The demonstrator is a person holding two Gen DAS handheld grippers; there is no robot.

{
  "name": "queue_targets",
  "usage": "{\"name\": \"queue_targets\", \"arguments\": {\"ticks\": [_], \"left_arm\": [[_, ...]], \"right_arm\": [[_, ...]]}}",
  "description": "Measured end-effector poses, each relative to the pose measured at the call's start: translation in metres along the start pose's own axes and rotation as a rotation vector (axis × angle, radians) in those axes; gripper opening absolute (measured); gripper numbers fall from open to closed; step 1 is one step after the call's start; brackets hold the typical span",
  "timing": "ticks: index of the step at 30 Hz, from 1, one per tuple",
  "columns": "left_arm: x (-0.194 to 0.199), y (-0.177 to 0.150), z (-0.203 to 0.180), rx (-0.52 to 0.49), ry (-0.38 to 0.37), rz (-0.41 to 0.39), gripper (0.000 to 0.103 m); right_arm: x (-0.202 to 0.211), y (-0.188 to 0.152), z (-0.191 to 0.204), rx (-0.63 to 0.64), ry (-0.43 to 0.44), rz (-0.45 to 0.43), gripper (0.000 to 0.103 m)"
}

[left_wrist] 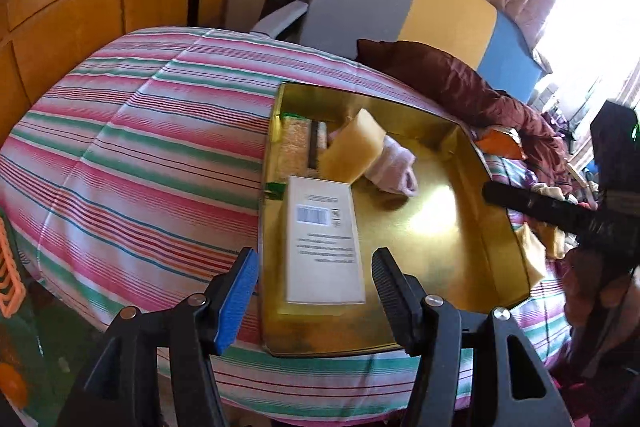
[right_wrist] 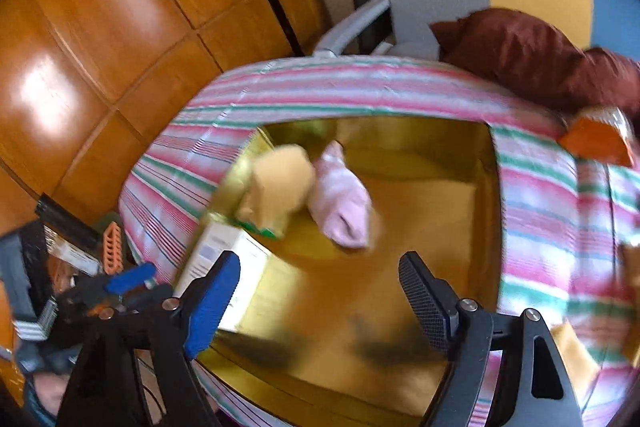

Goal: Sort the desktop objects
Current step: 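Withdraw both grippers from the tray toward the remaining items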

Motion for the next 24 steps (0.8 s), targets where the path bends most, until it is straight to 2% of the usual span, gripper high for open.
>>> {"name": "queue_targets", "arguments": {"ticks": [7,15,24], "left_arm": [[0.004,0.006,-0.019,-0.026,-0.028,0.003,0.060],[0.009,0.028,-0.065,-0.124,-0.060,-0.006,0.060],[-0.007,0.058,-0.140,-0.208,-0.185,0.059,0.061]], "right_arm": [[0.021,-0.020,-0.041,-0.031,-0.066,-0.003,0.082],[0.071,-0.028,-0.104,-0.119,-0.139,-0.075,0.082],[0.135,-0.043,-0.206,-0.268,-0.280,-0.131,0.084]]}}
Point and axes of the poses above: each gripper's, at about its wrist camera, not at the fingertips, and x roughly against the way its jaws point, z to its left, y to its top, the point moved 5 cm from there along -x, roughly the way its jaws point, and after that the axes turned 6 degrees about z, right-handed, at the moved point
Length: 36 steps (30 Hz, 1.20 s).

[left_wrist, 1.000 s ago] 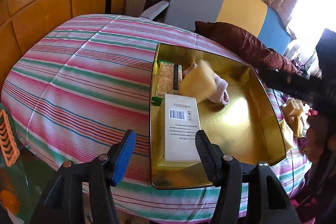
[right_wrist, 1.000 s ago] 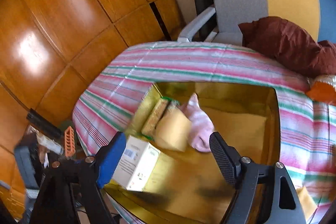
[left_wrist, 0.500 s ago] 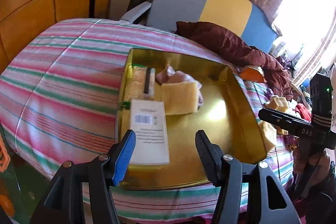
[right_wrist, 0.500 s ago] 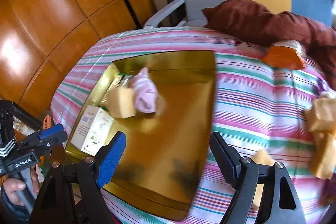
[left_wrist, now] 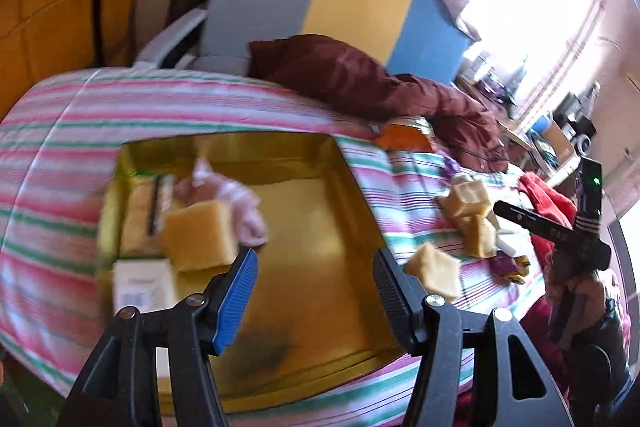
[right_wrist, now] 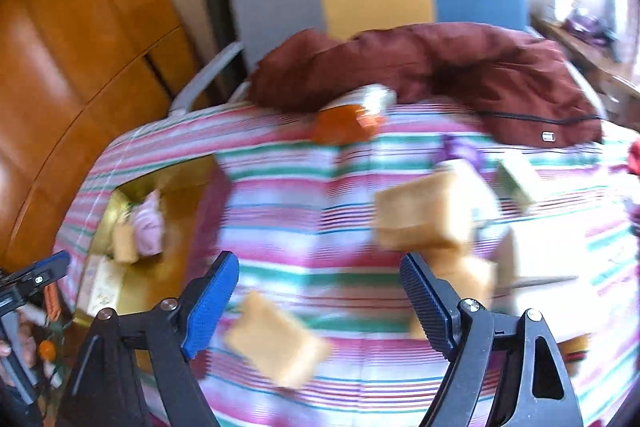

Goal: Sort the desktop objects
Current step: 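Withdraw both grippers from the tray toward the remaining items, then grasp the orange-white snack bag with the left gripper while the right grasps a sponge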

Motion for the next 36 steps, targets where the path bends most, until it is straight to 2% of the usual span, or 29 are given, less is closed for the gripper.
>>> {"name": "queue_targets", "arguments": {"ticks": [5,10,15,18,22,28,31,36], "left_arm": [[-0.018,0.025,-0.037,-0.040,-0.079,0.040,0.067],[-0.042,0.052,-0.067,-0.077,-0.085,0.067,0.078],[-0.080,0.080,-0.085,-0.045,-0.099,0.119,0.082],[-0.102,0.093,-0.098,-0.051,-0.100,0.128,0.082],[-0.130,0.105,-0.116,-0.074,-0.118,0.156,0.083],[-0.169,0.122,-0.132,-0.111,-0.091,0.178,0.093],[-0.181,0.132,-0.137,-0.124,-0.082,0.176,0.103],[-0.199,0.150,-0.141,-0.117,-0.068,0.159,0.103]], "right_arm": [[0.007,0.015,-0.052,-0.064,-0.065,-0.025,0.086],[-0.008,0.024,-0.070,-0.036,-0.087,-0.018,0.086],[-0.027,0.023,-0.064,0.030,-0.102,-0.030,0.086],[-0.035,0.021,-0.059,0.092,-0.161,-0.035,0.086],[-0.042,0.018,-0.054,0.121,-0.170,-0.028,0.088],[-0.048,0.016,-0.043,0.184,-0.211,-0.040,0.093],[-0.051,0.014,-0.038,0.219,-0.237,-0.037,0.093],[-0.058,0.013,-0.039,0.229,-0.279,-0.030,0.090]]}}
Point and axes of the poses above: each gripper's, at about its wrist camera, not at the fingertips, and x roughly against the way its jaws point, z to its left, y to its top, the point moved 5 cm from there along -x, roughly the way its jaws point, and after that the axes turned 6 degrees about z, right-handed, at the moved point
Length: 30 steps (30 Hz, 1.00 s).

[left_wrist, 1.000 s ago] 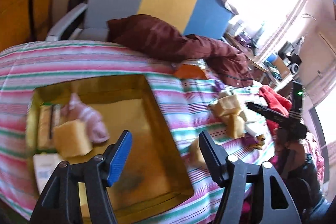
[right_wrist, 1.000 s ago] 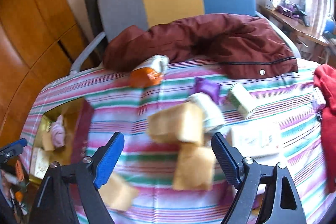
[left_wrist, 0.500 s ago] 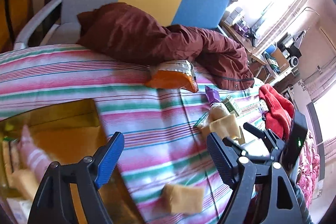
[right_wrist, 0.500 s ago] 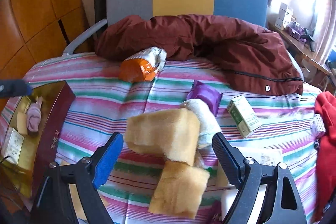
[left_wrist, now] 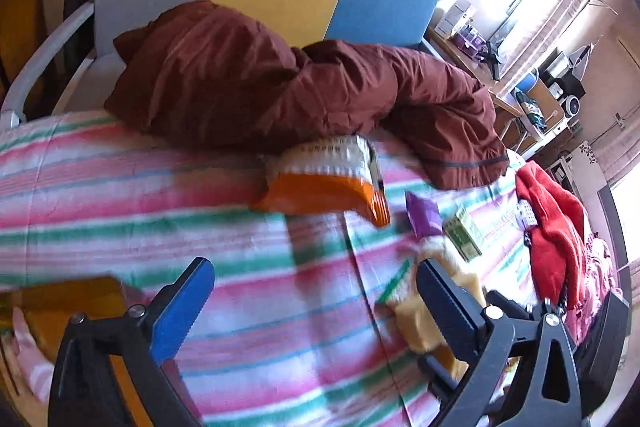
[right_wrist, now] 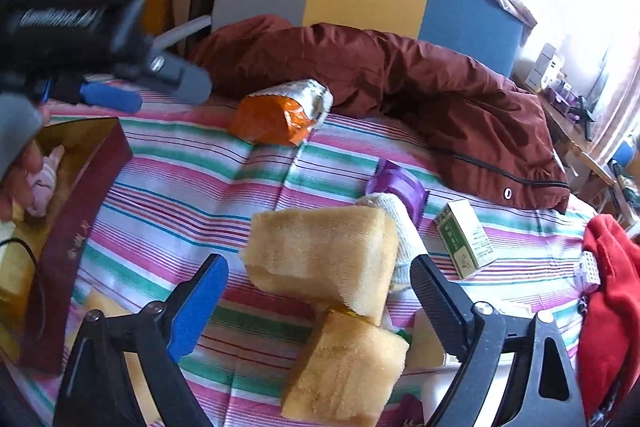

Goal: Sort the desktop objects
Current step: 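Grasp the orange-white snack bag with the left gripper while the right grasps a sponge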

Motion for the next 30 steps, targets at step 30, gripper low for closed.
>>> {"name": "queue_targets", "arguments": {"ticks": [30], "left_arm": [[-0.105,0.064,-0.013,-0.136,0.018,0.075,0.089]], "right_arm": [[-0.001,0.005,-0.008,-0.033,0.017,-0.006,0.085]]}}
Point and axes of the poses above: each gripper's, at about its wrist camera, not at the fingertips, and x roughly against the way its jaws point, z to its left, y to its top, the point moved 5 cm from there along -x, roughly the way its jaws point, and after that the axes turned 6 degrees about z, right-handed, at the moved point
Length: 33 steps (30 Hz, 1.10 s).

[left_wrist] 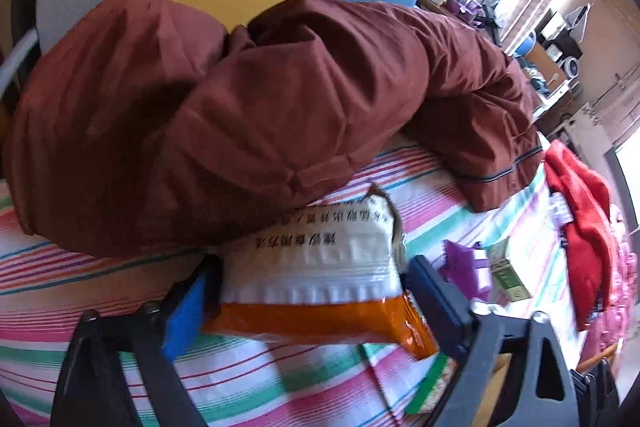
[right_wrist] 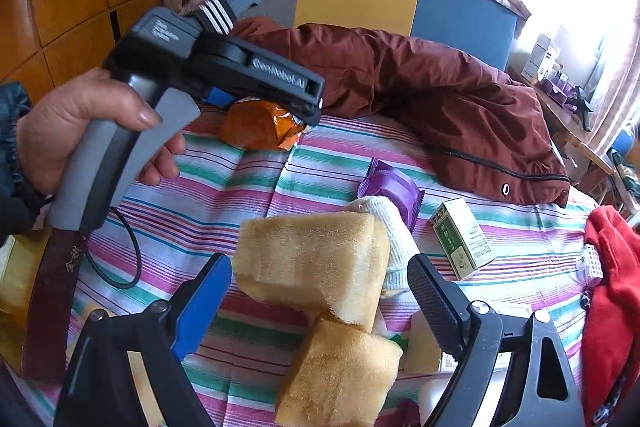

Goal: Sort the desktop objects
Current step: 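Grasp the orange-white snack bag with the left gripper while the right grasps a sponge, then carry the snack bag and sponge into the gold tray and release both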

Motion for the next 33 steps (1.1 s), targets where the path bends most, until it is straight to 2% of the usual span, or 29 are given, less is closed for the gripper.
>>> {"name": "queue_targets", "arguments": {"ticks": [1,2,8,19,23,26,33], "left_arm": [[0.001,-0.002,0.000,-0.005,-0.001,-0.005,0.085],[0.003,-0.004,0.001,-0.008,0.000,-0.009,0.081],[0.020,-0.027,-0.004,-0.015,-0.011,-0.035,0.078],[0.087,-0.069,-0.016,-0.008,-0.071,-0.084,0.078],[0.116,-0.085,-0.012,0.013,-0.077,-0.113,0.078],[0.129,-0.094,-0.010,0.007,-0.044,-0.137,0.078],[0.167,-0.114,0.003,0.057,-0.064,-0.195,0.078]], "right_arm": [[-0.001,0.000,0.000,0.004,0.007,0.000,0.071],[-0.003,0.000,0.001,0.007,0.020,0.014,0.065],[-0.002,0.000,-0.001,-0.010,0.045,0.013,0.054],[0.021,0.008,0.004,-0.009,0.077,-0.068,0.052],[0.030,0.010,0.011,0.016,0.085,-0.097,0.052],[0.033,0.010,0.016,0.032,0.087,-0.105,0.052],[0.043,0.008,0.027,0.066,0.108,-0.127,0.052]]}}
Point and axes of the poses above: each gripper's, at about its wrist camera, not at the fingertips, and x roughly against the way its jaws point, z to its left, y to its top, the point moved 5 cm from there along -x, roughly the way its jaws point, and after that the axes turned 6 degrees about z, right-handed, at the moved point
